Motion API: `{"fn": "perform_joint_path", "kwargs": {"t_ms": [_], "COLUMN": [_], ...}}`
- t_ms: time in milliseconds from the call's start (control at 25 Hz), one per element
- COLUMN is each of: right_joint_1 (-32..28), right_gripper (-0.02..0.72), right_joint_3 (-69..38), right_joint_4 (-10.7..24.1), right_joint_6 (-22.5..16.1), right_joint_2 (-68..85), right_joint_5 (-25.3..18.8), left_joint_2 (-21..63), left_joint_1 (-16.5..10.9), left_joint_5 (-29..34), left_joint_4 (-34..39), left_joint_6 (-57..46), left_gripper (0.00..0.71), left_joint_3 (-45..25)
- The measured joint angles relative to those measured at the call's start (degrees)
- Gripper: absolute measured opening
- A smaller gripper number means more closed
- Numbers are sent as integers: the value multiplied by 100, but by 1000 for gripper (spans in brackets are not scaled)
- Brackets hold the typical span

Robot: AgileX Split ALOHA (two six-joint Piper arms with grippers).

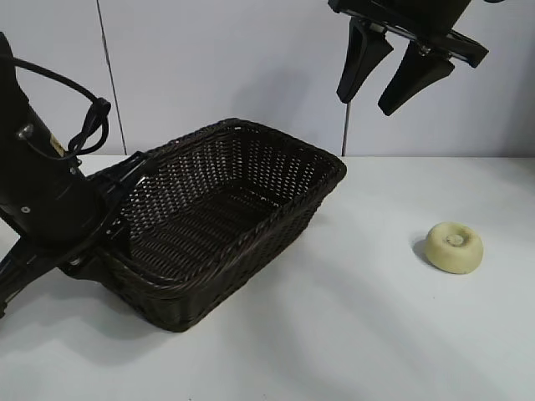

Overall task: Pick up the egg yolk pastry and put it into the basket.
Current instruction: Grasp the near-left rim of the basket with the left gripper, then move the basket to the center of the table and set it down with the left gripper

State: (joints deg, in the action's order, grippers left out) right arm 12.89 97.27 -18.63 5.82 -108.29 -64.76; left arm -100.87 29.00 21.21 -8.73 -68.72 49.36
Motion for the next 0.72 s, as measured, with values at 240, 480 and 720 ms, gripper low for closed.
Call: {"fn": "perform_joint_path", "kwargs": {"t_ms": [240, 480, 720], "right_joint_1": [0, 0, 0], "right_gripper": [402, 402, 402], "right_joint_3": [0, 0, 0], "right_joint_4": [0, 0, 0], "right_joint_6": [0, 0, 0], "right_joint_2": [0, 0, 0], "right_joint_5": [0, 0, 0], "left_joint_2": [26, 370, 557], "left_joint_1": [-34, -410, -906], "left_joint_5": [119, 537, 909], "left_joint_4": [0, -16, -910], "left_joint_6": [0, 437, 1903], "left_gripper": [99, 99, 99], "left_joint_3": [0, 0, 5]}}
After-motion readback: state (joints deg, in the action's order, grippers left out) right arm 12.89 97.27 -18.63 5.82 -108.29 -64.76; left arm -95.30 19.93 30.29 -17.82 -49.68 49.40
